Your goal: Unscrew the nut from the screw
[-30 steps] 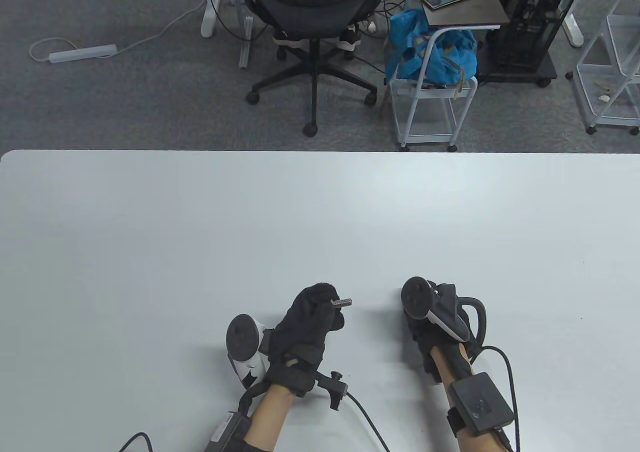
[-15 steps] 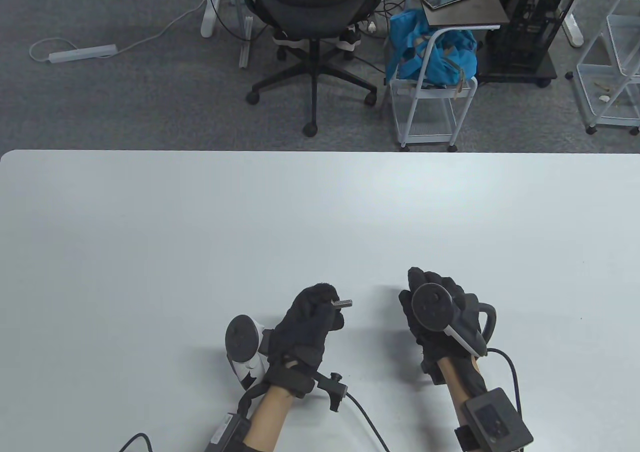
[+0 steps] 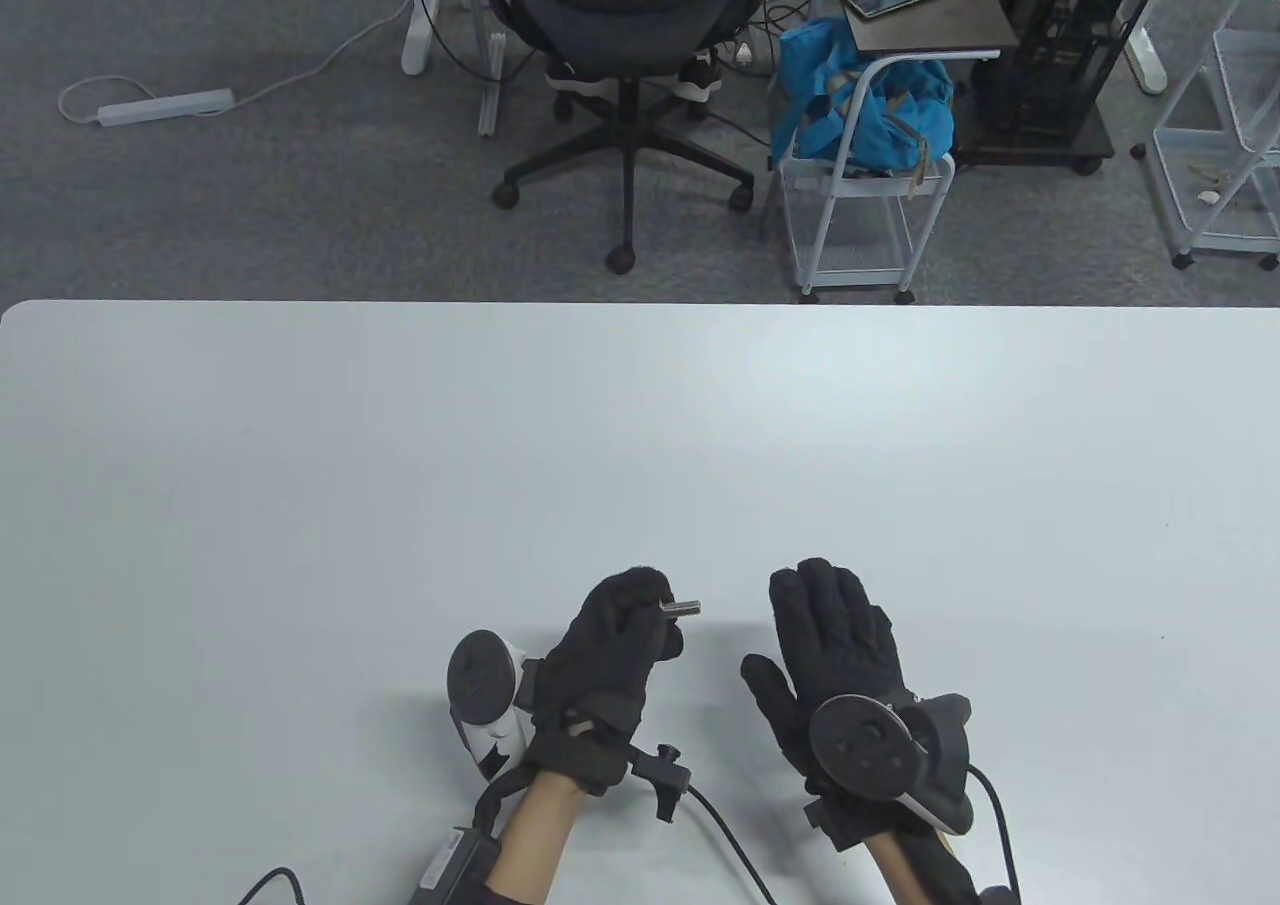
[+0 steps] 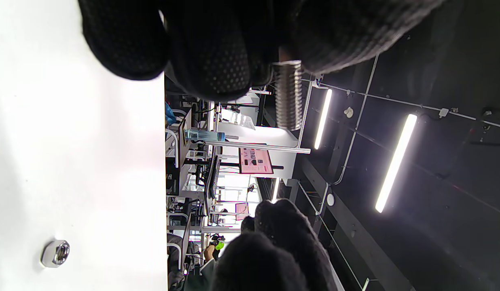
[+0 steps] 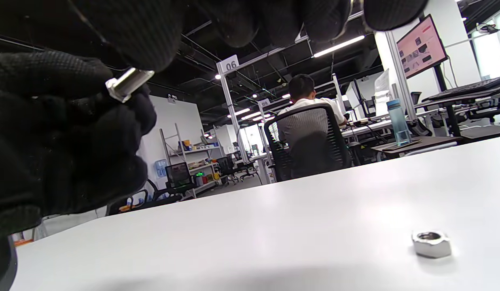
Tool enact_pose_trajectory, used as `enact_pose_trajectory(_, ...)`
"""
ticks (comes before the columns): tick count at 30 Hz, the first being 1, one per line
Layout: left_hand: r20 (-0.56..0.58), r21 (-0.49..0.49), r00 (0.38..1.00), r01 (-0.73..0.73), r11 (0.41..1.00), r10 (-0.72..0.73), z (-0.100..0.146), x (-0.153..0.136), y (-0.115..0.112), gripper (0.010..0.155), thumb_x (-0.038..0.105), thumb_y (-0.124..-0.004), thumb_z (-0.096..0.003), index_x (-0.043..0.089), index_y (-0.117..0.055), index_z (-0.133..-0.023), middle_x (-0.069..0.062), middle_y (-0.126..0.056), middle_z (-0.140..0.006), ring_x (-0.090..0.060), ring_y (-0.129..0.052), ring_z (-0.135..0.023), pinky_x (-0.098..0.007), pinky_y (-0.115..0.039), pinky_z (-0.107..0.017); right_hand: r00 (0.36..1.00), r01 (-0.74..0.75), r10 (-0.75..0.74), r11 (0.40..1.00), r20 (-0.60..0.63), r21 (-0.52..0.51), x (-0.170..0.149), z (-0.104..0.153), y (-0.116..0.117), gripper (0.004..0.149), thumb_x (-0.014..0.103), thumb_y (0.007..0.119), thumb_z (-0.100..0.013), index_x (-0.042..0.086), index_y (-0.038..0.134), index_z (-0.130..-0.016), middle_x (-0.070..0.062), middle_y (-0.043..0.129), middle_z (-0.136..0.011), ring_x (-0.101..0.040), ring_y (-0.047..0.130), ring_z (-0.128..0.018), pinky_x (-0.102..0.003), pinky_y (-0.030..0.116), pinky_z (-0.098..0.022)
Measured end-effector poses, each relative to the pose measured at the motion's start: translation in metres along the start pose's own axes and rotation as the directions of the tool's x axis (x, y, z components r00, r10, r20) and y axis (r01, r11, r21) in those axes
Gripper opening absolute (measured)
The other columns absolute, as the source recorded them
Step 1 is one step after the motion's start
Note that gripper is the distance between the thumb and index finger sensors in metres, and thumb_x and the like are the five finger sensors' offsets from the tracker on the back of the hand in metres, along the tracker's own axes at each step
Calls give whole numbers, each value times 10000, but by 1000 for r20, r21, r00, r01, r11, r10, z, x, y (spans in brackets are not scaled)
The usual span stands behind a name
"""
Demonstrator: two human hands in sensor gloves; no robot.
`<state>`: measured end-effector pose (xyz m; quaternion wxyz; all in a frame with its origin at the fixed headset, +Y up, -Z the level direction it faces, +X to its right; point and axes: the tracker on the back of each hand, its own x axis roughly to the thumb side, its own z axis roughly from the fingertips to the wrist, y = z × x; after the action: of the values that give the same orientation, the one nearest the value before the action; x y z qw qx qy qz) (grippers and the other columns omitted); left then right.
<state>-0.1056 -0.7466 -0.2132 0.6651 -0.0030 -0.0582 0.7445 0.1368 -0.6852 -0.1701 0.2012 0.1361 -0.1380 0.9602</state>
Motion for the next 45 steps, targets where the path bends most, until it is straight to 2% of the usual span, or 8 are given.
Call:
enact_pose_trajectory(6,39,-14,992,119,993,-118,-5,2,-4,482,379,-828,-511,220,-774,-963,-141,-866,-865,-271,-956,-577,-584,-786,-549,999,31,-31,1000,-25,-5,-5,9,5,782,491,730,-538,84,479,-1157,-224,442,-1189,-523,474,-1056,-706,507,-679)
enact_pose_trajectory(10,53,-6,931,361,933,-360,-15,16,-5,478,359,-842,-504,208,-802,-956,-164,-873,-858,-293,-956,-568,-601,-779,-544,997,58,-59,998,-51,-4,-9,13,2,790,497,724,-539,74,472,-1158,-237,443,-1187,-531,472,-1051,-709,506,-674)
enact_pose_trajectory(15,-27,-59,677,733,677,-735,-40,22,-11,471,349,-841,-500,191,-853,-943,-184,-889,-840,-305,-961,-548,-610,-783,-531,994,64,-63,998,-84,0,-12,17,-2,791,496,721,-542,61,477,-1155,-248,449,-1181,-537,483,-1043,-710,514,-666)
enact_pose_trajectory(20,-55,-144,374,914,378,-926,-68,16,-26,460,346,-851,-490,183,-896,-918,-189,-909,-823,-302,-973,-532,-606,-798,-526,994,68,-66,998,-89,15,-11,17,-1,790,497,719,-543,59,478,-1155,-252,451,-1180,-541,485,-1040,-710,515,-665)
enact_pose_trajectory(23,-59,-189,283,938,289,-957,-80,8,-35,442,339,-866,-484,192,-917,-898,-191,-922,-818,-304,-984,-528,-605,-806,-526,993,76,-73,997,-95,27,-12,17,-1,788,497,718,-544,57,482,-1154,-254,449,-1178,-544,485,-1038,-711,515,-663)
enact_pose_trajectory(29,-101,-258,169,947,190,-980,-93,-9,-46,416,346,-884,-474,220,-929,-868,-175,-935,-816,-293,-995,-523,-593,-816,-529,990,88,-83,996,-110,36,-14,16,-2,785,496,716,-545,57,486,-1154,-255,456,-1177,-546,489,-1036,-713,515,-662)
enact_pose_trajectory(34,-133,-311,105,940,142,-986,-98,-17,-48,405,358,-893,-467,235,-934,-851,-166,-955,-800,-279,-1007,-502,-580,-830,-514,989,92,-86,995,-116,45,-15,15,-2,783,495,716,-546,58,487,-1153,-254,462,-1177,-546,491,-1035,-713,517,-661)
enact_pose_trajectory(45,-161,-345,57,932,110,-985,-98,-24,-45,417,399,-855,-483,272,-885,-879,-121,-928,-834,-262,-996,-538,-570,-819,-532,988,96,-90,994,-128,44,-17,14,-2,783,496,715,-546,56,488,-1153,-256,462,-1175,-544,494,-1034,-713,516,-661)
